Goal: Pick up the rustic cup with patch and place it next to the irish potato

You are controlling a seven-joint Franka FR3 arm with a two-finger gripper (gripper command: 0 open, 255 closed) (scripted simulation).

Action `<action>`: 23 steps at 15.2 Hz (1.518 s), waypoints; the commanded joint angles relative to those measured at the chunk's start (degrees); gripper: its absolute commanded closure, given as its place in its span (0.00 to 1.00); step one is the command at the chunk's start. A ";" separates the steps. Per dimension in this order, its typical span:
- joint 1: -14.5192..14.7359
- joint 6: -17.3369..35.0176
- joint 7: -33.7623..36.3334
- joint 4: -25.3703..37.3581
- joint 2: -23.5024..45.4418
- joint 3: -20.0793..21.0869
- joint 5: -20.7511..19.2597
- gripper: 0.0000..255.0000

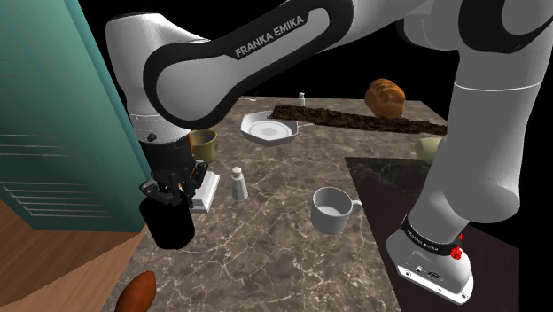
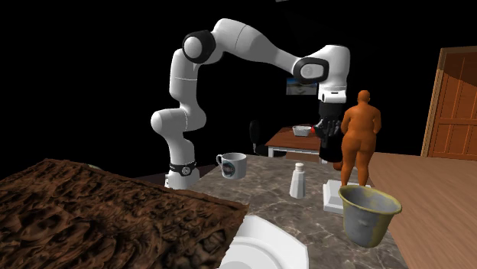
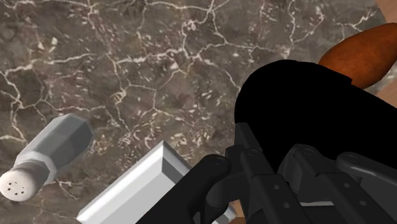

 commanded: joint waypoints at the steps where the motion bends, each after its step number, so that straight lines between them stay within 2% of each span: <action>1: 0.11 1.52 0.10 -0.97 0.56 -0.09 -0.30 1.00; 11: 0.73 8.54 0.73 -4.92 3.99 -0.81 -2.13 1.00; 19: 0.73 8.54 0.72 -4.92 3.99 -0.82 -2.13 1.00; 20: 0.73 8.54 0.72 -4.92 3.99 -0.82 -2.13 0.00; 23: 0.73 8.53 0.72 -4.91 4.00 -0.82 -2.13 0.00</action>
